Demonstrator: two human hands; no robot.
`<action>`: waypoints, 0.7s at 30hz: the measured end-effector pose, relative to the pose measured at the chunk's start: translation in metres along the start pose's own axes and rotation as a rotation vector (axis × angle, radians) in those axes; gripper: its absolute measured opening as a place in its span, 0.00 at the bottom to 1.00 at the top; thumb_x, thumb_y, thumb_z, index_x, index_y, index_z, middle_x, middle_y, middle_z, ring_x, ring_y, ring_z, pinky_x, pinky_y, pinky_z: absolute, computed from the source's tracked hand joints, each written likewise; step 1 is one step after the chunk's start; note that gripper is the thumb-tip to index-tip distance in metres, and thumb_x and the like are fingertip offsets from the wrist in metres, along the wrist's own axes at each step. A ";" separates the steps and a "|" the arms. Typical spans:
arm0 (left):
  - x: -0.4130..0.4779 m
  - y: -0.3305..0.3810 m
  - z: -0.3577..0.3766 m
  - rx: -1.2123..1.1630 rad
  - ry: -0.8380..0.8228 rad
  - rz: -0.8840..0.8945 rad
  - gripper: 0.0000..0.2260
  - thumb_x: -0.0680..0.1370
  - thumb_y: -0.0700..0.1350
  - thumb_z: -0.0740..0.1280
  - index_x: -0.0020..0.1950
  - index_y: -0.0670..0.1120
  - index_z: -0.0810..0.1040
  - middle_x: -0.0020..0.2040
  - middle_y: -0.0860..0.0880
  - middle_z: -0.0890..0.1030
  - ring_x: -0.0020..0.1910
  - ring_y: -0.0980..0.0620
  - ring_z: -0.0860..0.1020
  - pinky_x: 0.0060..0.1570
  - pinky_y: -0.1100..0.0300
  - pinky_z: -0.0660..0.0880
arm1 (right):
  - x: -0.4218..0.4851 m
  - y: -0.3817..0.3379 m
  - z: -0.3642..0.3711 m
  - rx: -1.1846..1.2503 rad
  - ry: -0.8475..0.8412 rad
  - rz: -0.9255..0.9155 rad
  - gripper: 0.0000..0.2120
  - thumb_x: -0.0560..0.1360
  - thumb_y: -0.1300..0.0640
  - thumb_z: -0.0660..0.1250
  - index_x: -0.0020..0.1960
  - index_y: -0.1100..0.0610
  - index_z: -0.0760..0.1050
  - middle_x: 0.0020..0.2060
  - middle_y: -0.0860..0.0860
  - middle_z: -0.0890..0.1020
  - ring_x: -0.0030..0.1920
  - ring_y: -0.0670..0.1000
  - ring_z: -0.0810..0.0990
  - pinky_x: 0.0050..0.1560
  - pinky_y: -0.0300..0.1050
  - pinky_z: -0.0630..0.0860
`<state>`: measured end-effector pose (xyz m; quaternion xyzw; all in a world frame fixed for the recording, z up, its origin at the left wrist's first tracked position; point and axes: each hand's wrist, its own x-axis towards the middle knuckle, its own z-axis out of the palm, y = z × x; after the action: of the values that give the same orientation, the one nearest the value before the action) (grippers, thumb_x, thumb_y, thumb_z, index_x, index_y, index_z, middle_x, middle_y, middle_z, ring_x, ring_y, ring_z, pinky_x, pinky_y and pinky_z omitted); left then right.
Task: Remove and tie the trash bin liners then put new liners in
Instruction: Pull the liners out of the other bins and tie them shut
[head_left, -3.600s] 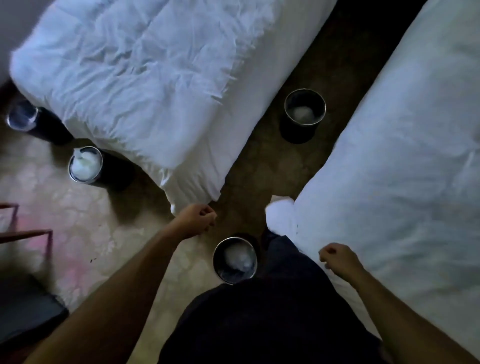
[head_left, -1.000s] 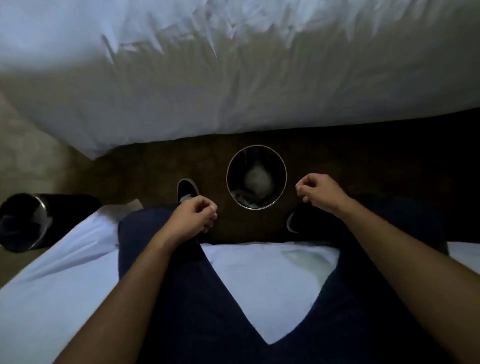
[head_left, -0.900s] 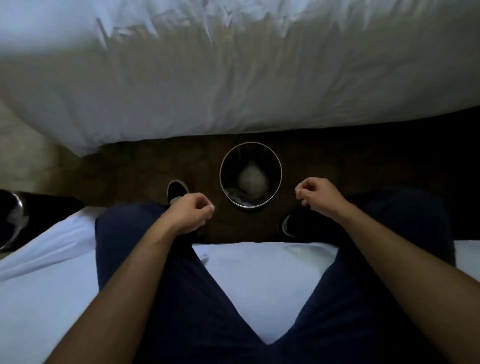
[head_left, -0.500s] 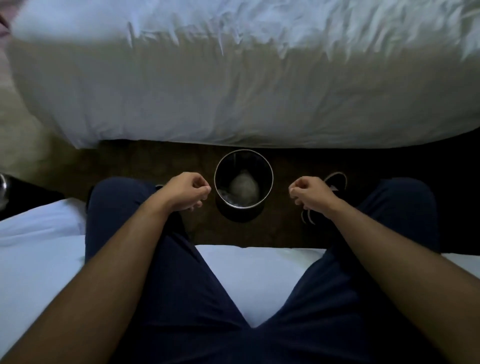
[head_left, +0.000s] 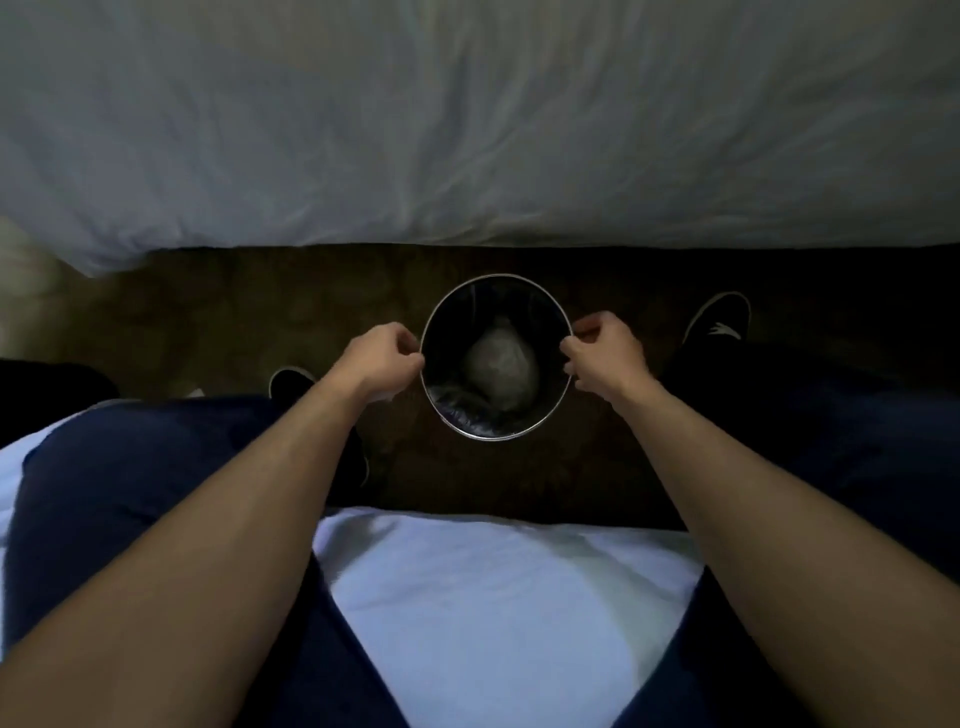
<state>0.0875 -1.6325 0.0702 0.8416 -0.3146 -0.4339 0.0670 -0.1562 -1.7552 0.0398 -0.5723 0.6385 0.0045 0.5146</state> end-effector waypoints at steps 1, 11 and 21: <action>0.012 0.003 0.004 0.001 0.019 -0.026 0.10 0.78 0.49 0.67 0.57 0.48 0.74 0.47 0.45 0.83 0.41 0.44 0.83 0.37 0.56 0.80 | 0.009 -0.001 0.000 0.008 0.043 0.036 0.17 0.78 0.52 0.70 0.65 0.49 0.71 0.54 0.51 0.80 0.49 0.51 0.82 0.50 0.53 0.83; 0.090 -0.013 0.037 -0.403 -0.140 -0.155 0.22 0.81 0.43 0.67 0.74 0.52 0.68 0.61 0.45 0.79 0.54 0.44 0.81 0.46 0.48 0.82 | 0.053 0.019 0.028 -0.041 -0.116 0.116 0.23 0.82 0.51 0.63 0.75 0.48 0.63 0.62 0.53 0.78 0.55 0.56 0.81 0.54 0.60 0.83; 0.089 -0.022 0.046 -0.464 -0.252 -0.085 0.32 0.81 0.33 0.61 0.77 0.63 0.62 0.69 0.43 0.74 0.48 0.45 0.81 0.37 0.49 0.84 | 0.046 0.026 0.032 0.204 -0.208 0.168 0.28 0.85 0.63 0.55 0.79 0.39 0.57 0.74 0.56 0.68 0.67 0.67 0.74 0.53 0.71 0.80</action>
<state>0.1001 -1.6597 -0.0283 0.7556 -0.1770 -0.5980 0.2004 -0.1461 -1.7604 -0.0213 -0.4580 0.6244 0.0419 0.6314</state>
